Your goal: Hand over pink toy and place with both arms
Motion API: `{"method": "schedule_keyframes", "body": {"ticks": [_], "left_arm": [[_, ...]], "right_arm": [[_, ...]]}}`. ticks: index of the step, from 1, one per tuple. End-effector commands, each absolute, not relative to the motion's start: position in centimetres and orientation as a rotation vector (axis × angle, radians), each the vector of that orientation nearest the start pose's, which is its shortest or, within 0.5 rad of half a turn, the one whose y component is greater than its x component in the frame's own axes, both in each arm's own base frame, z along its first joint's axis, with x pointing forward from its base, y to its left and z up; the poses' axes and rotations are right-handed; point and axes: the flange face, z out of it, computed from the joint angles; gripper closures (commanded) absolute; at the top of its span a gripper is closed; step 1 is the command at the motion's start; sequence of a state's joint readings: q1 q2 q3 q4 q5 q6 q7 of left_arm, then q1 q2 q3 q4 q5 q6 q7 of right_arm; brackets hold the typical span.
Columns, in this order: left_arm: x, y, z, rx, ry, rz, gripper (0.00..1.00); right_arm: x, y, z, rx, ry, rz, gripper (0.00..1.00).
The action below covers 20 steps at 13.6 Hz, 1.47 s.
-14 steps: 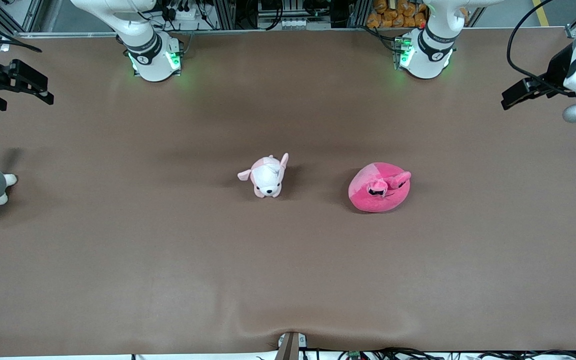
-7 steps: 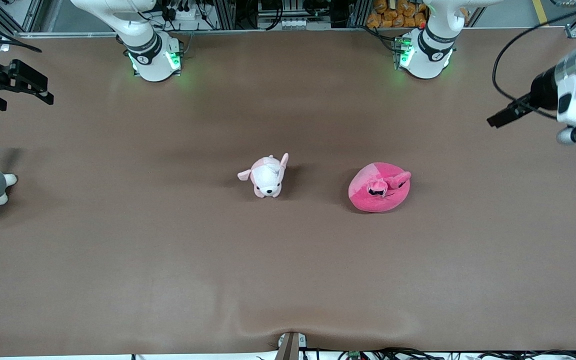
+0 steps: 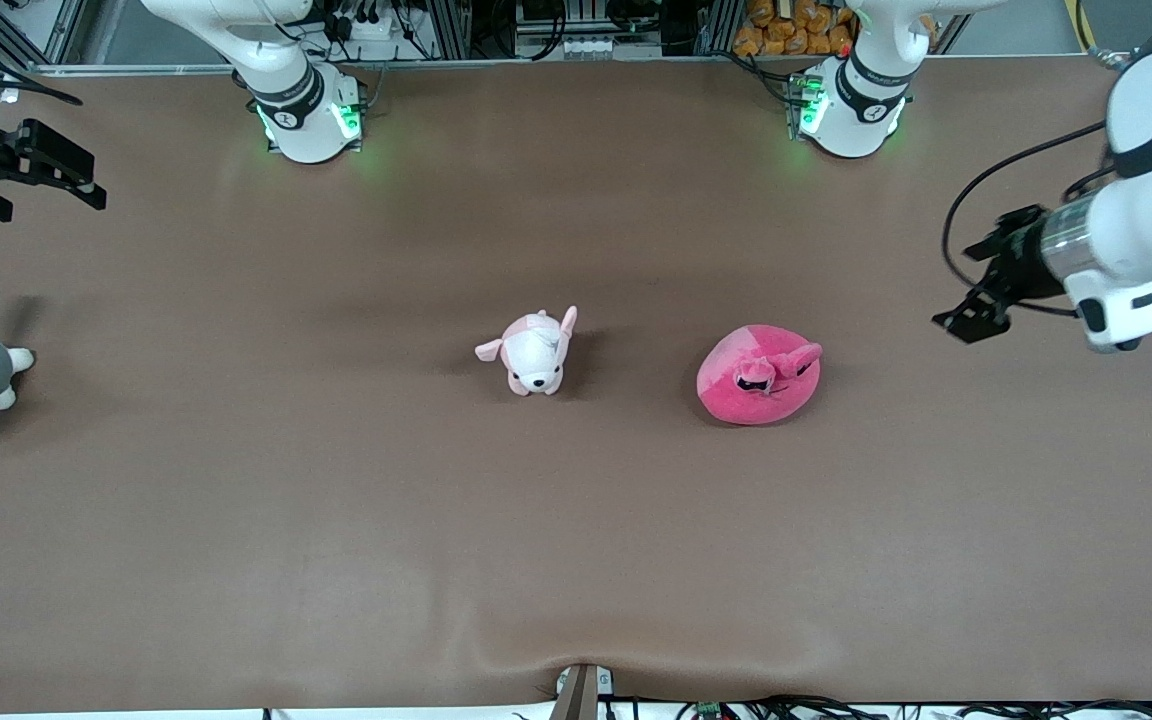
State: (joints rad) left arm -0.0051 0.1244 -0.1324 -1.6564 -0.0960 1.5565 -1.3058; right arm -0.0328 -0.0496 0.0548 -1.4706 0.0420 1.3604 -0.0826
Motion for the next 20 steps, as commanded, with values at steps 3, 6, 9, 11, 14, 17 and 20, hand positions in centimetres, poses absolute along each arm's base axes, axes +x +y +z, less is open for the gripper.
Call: {"method": "schedule_keyframes", "body": {"ticks": [3,6,9,11,14,17,20], "left_arm": [[58.4,-12.7,46.9,-2.142,-2.112,0.371,0.00],[58.1,-12.8,43.9,-2.051,-2.220,0.387,0.00],[58.0,-13.1,40.5,-2.010,-2.337,0.421,0.00],[57.8,-13.3,38.4,-1.984,-2.386,0.406,0.00],[57.5,-14.2,36.2,-1.947,-2.430,0.489,0.00],[57.5,-14.5,34.1,-1.894,-2.440,0.555,0.00],[57.8,-14.4,32.8,-1.857,-2.471,0.603,0.00]], "right_arm": [[53.8,-1.0,65.5,-3.093,-0.111,0.165,0.00],[53.8,-1.0,65.4,-3.102,-0.111,0.166,0.00],[53.8,-0.7,65.4,-3.114,-0.121,0.168,0.00],[54.5,-1.6,65.0,-3.148,-0.107,0.146,0.00],[57.2,-4.1,60.1,-3.131,-0.048,0.250,0.00],[57.4,-5.9,59.5,-3.079,0.081,0.255,0.00],[57.0,-2.9,58.9,-2.970,0.489,0.367,0.00]]}}
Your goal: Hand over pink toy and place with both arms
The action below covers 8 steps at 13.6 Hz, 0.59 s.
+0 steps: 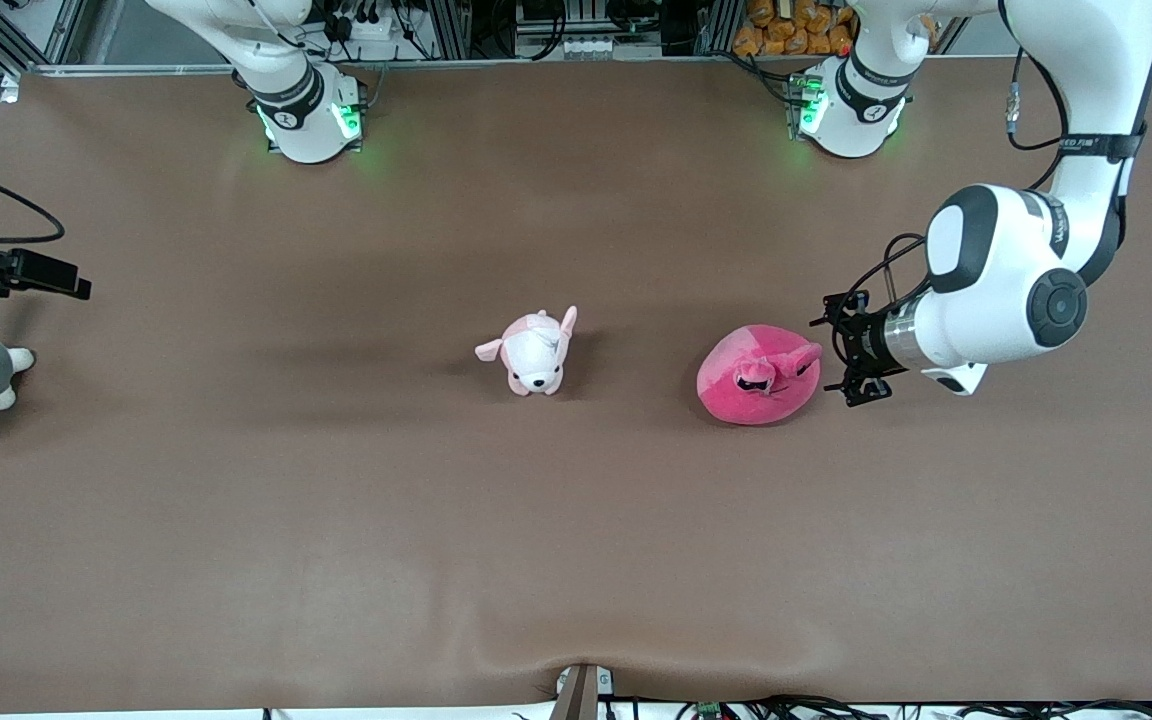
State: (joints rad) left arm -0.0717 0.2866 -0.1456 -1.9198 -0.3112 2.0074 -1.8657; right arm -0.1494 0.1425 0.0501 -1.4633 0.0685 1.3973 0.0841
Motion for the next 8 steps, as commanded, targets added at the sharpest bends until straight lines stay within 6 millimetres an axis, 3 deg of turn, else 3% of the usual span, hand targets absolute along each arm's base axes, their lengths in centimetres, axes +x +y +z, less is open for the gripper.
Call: {"method": "schedule_keyframes", "body": {"ticks": [1,5,7,8], "left_arm": [[58.0,-14.5,32.2,1.821,2.461,-0.617,0.00],[58.1,-15.3,31.1,1.765,2.467,-0.688,0.00],[58.2,-15.2,30.9,1.724,2.472,-0.722,0.52],[58.3,-14.8,30.9,1.712,2.475,-0.726,0.68]], "right_arm": [[57.0,-0.9,58.9,-2.919,0.584,0.393,0.00],[57.5,7.9,58.0,-2.785,0.947,0.493,0.00],[57.5,12.1,57.9,-2.667,1.149,0.541,0.00],[57.4,13.9,57.6,-2.599,1.283,0.593,0.00]]}}
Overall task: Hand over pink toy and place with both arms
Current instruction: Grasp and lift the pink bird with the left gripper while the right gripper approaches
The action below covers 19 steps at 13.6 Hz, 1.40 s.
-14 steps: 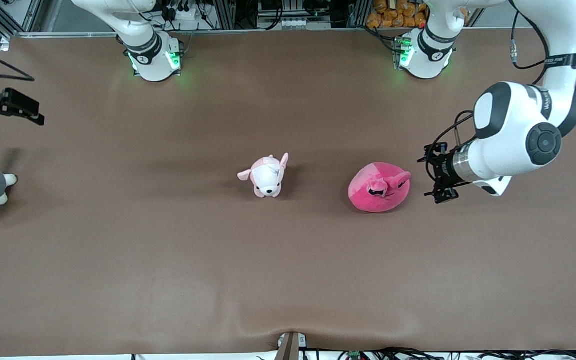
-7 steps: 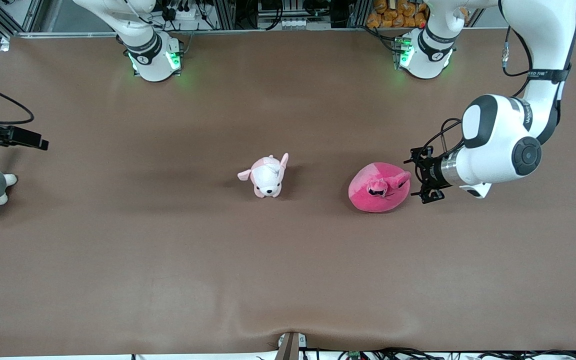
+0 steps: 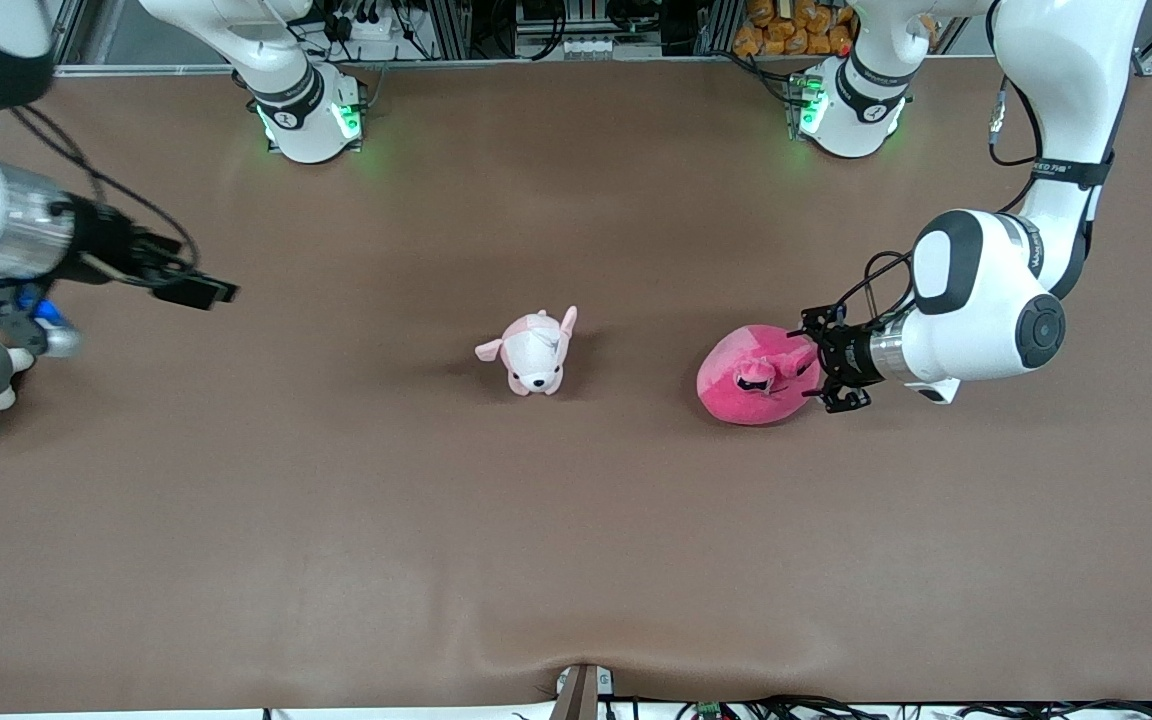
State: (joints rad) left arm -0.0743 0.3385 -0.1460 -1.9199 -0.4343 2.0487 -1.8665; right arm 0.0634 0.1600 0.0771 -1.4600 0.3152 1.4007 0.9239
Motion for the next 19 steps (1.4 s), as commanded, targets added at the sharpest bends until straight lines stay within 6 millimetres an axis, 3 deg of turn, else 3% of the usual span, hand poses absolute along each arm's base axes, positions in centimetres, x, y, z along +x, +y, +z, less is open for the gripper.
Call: {"method": "schedule_keyframes", "body": {"ticks": [1,4,7,9,12,14,17,19], "left_arm": [[58.4,-14.6,31.0,1.711,2.473,-0.721,0.79],[58.8,-14.6,32.3,1.711,2.458,-0.709,1.00],[59.7,-14.6,36.2,1.748,2.405,-0.720,1.00],[60.5,-15.0,40.0,1.768,2.373,-0.732,1.00],[60.1,-16.0,47.1,1.826,2.286,-0.713,1.00],[59.4,-18.4,50.8,1.878,2.213,-0.712,1.00],[58.0,-24.6,55.2,1.898,2.137,-0.705,1.00],[56.8,-28.1,55.8,1.910,2.135,-0.731,1.00]], "right_arm": [[57.3,16.1,57.5,-2.523,1.403,0.627,0.00],[57.6,23.3,56.8,-2.264,1.768,0.625,0.00],[57.7,28.8,55.5,-2.092,1.934,0.593,0.00],[57.4,29.9,55.3,-2.048,1.992,0.609,0.00],[57.0,30.6,55.1,-2.049,2.001,0.617,0.00],[56.8,31.3,54.9,-2.049,2.003,0.622,0.00],[56.8,33.7,54.4,-1.924,2.099,0.628,0.00],[57.0,35.5,53.3,-1.797,2.195,0.631,0.00]]}}
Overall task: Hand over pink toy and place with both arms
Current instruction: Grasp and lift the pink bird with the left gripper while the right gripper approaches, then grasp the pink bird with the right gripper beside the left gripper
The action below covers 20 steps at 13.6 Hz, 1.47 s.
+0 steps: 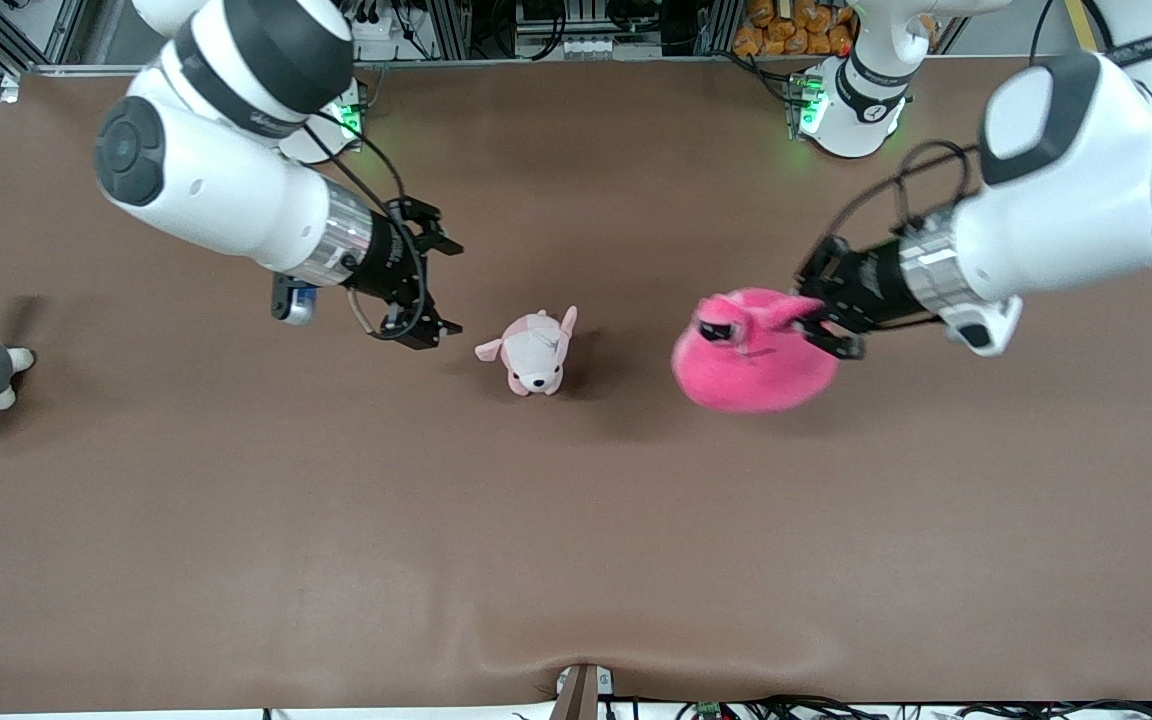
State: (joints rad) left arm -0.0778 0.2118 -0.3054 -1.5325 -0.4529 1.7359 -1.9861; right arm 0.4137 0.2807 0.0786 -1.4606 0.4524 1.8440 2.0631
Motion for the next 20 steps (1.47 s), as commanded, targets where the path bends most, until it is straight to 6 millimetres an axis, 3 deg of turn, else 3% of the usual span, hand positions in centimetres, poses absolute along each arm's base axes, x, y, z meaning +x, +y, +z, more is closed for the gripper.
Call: {"method": "schedule_keyframes", "body": {"ticks": [1,3,7,12,13,14,15,20], "left_arm": [[56.0,-29.8,56.0,1.938,2.106,-0.729,1.00],[54.4,-33.1,56.1,1.967,2.081,-0.727,1.00],[53.0,-38.0,56.0,1.881,2.102,-0.713,1.00],[53.6,-39.6,54.3,1.767,2.174,-0.728,1.00],[53.8,-39.6,54.1,1.739,2.198,-0.733,1.00],[53.9,-39.7,53.6,1.736,2.209,-0.737,1.00],[53.9,-39.7,53.6,1.736,2.209,-0.737,1.00],[53.7,-40.0,53.6,1.744,2.205,-0.739,1.00]], "right_arm": [[56.9,36.4,52.7,-1.779,2.210,0.634,0.00],[56.6,37.9,52.3,-1.738,2.237,0.646,0.00],[55.6,40.1,50.8,-1.702,2.300,0.677,0.00],[54.6,41.9,50.6,-1.588,2.358,0.848,0.00],[54.8,41.7,50.5,-1.576,2.359,0.863,0.28],[55.1,41.6,50.6,-1.578,2.346,0.857,0.70],[55.6,42.0,50.5,-1.565,2.324,0.840,1.00],[56.6,42.1,50.3,-1.550,2.301,0.807,1.00]]}}
